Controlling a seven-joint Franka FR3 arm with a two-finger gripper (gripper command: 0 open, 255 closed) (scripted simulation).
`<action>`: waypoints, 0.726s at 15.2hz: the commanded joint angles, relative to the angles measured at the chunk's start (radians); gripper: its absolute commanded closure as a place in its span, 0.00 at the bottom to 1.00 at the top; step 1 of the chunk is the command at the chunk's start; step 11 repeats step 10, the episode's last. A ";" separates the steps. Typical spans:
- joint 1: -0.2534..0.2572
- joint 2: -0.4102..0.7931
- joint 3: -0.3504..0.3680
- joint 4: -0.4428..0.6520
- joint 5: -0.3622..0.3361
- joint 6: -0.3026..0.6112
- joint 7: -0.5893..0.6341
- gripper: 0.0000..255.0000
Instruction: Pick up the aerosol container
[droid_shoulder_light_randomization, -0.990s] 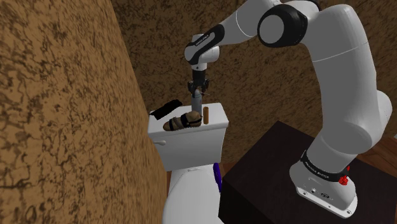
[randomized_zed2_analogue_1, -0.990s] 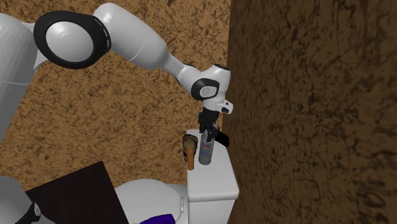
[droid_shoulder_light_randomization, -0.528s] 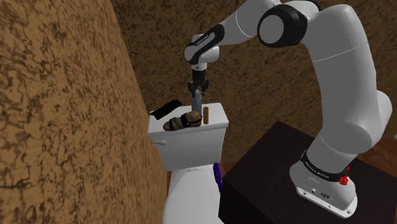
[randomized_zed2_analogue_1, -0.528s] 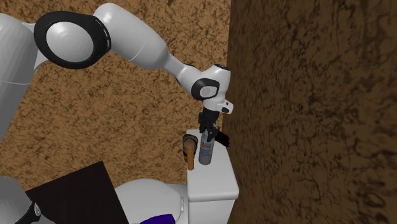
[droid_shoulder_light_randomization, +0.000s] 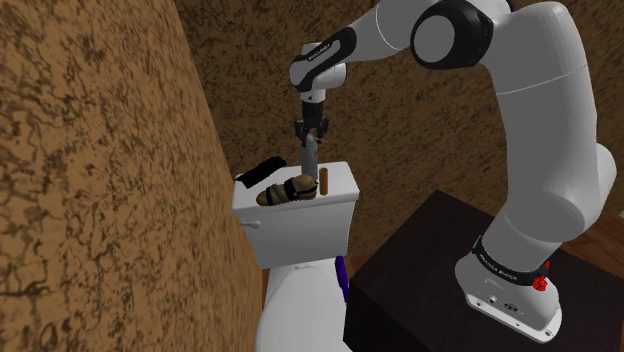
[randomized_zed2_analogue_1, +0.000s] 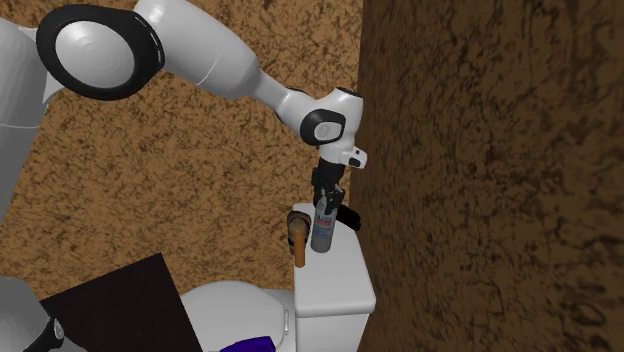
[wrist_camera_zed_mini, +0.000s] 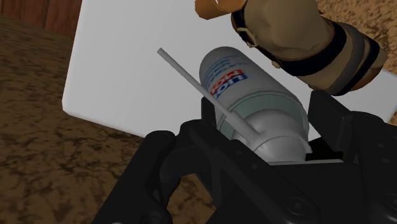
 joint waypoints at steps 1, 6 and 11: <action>0.001 -0.011 -0.001 0.011 -0.002 -0.021 0.005 1.00; 0.001 -0.042 -0.002 0.032 -0.006 -0.071 0.014 1.00; 0.001 -0.054 -0.003 0.042 -0.008 -0.094 0.017 1.00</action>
